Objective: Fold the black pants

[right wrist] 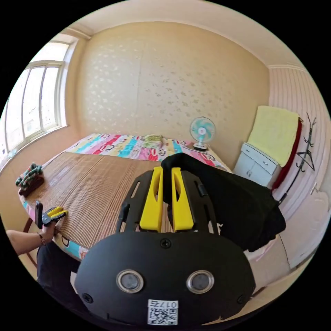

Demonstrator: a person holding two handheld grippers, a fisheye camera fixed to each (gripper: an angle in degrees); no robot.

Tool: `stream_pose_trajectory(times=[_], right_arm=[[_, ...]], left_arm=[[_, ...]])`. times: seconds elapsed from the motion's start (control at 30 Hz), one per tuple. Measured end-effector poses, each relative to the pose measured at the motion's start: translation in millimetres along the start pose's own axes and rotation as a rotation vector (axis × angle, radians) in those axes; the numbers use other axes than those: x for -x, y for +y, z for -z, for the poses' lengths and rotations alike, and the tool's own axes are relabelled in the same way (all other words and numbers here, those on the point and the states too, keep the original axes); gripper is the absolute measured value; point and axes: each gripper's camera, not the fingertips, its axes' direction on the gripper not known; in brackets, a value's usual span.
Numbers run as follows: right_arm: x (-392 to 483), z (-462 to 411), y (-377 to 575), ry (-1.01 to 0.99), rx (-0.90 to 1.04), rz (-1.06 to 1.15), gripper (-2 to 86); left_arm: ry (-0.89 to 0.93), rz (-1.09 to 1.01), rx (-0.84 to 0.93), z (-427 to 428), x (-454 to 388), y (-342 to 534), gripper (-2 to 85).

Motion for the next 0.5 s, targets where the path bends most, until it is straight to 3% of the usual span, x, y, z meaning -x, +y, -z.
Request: stream_pose_trajectory(times=[0.1,0.27,0.5], right_arm=[[73.4,-42.0,27.5,-0.155,0.105,0.12,3.4],[149.8,-120.2,112.6,-0.471,0.458,0.151,5.4],[110.7,-35.7,128.6,-0.496,0.355,0.009,8.5]], left_arm=[[-0.019,-0.013,-0.002,1.0,-3.0,6.9,11.2],[-0.027,-0.024,-0.005,2.1,-3.7,17.5,10.8],[-0.056,-0.058,-0.011,3.1,-11.0,33.0,9.6]])
